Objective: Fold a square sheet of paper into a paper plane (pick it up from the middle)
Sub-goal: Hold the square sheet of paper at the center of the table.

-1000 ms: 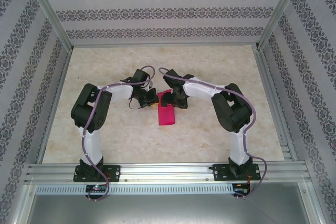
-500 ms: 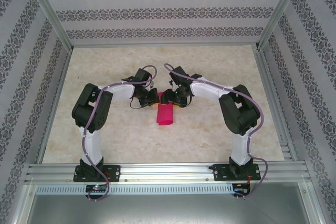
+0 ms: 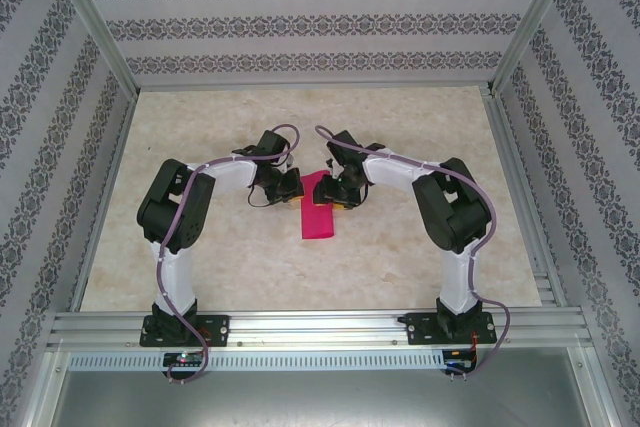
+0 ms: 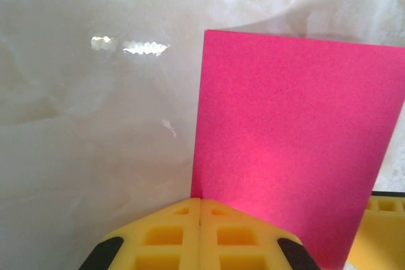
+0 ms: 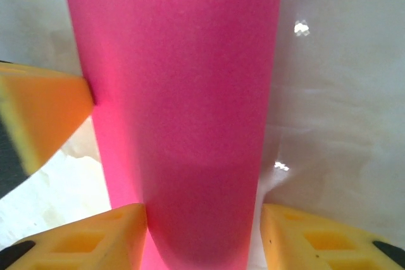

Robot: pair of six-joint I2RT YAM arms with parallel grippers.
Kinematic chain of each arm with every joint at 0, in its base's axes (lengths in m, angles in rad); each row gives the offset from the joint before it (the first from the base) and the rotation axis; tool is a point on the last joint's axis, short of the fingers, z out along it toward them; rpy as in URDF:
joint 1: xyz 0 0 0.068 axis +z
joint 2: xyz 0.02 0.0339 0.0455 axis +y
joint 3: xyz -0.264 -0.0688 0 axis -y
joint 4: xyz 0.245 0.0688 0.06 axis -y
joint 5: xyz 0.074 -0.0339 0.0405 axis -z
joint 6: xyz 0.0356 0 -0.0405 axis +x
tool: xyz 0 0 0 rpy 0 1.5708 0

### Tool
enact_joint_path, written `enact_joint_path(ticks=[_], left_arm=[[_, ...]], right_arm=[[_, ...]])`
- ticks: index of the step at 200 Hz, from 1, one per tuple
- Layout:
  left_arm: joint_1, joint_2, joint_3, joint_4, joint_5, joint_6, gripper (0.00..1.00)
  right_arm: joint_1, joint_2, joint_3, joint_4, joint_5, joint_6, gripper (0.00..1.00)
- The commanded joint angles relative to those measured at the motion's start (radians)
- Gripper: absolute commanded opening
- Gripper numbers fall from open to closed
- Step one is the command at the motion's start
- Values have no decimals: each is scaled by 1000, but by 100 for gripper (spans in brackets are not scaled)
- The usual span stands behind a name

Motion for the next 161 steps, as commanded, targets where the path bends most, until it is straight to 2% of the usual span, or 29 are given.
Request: enact_joint_path(ticks=[1,83,136,161], left_arm=[[-8,51,-8,-99,-105,22,0],[-8,37,20,-109,-91,35,0],[-9,-23,22,14,47,4,1],[-8,-61,14,23,39,-13,3]], right_arm=[[-7,29,-6,-8,14,-13,48],[0,78,-19,-27,99,3,43],[25,134,-17,-36,171,45,42],[29,150,-21,-31,186,51,42]])
